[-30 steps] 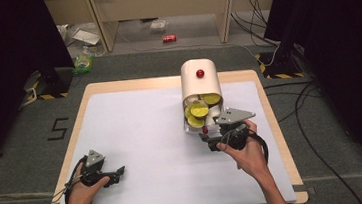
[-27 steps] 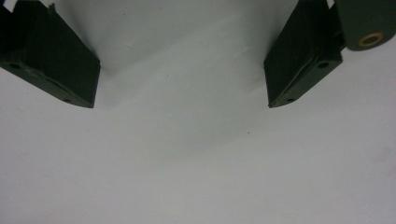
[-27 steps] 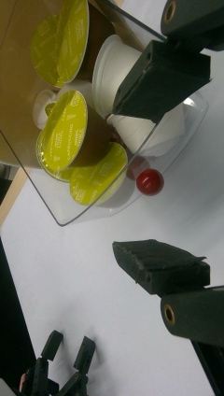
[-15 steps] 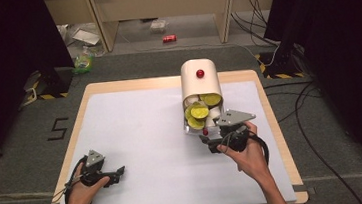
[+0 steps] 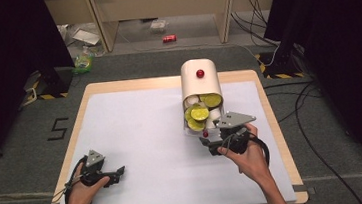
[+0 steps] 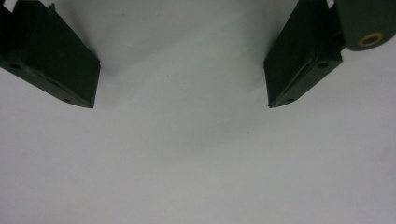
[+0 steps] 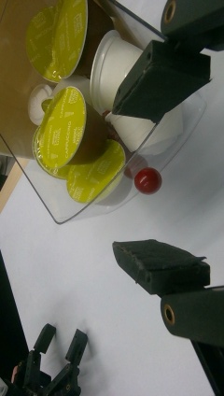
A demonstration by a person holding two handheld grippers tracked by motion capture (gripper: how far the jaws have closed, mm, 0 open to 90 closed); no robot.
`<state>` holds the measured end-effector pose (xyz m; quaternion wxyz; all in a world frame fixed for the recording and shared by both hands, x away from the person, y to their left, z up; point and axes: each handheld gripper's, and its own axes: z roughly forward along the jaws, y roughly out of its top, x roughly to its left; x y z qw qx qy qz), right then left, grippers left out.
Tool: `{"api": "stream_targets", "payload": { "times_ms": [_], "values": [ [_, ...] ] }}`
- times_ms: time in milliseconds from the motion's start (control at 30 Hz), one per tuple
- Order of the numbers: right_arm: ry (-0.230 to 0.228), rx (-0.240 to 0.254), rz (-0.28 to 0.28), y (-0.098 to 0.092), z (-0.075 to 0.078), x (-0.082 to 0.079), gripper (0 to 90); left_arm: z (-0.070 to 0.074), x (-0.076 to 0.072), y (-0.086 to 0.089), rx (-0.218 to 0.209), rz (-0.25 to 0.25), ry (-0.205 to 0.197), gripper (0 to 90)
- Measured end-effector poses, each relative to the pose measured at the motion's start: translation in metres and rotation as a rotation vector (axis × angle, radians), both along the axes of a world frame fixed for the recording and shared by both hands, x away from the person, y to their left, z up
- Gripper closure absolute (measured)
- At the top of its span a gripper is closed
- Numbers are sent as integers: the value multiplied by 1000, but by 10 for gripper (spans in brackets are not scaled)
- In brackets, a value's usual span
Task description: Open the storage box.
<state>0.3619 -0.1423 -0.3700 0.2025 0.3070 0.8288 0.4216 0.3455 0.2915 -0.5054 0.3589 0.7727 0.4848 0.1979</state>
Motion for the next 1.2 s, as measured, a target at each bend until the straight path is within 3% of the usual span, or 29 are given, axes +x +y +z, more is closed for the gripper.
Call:
{"api": "stream_targets", "payload": {
  "times_ms": [933, 1200],
  "values": [
    [13, -2, 8, -1, -1, -4, 292, 0, 0, 0, 1, 0, 0, 98],
    [-3, 66, -15, -1, 0, -3, 293, 0, 0, 0, 1, 0, 0, 98]
  ]
}}
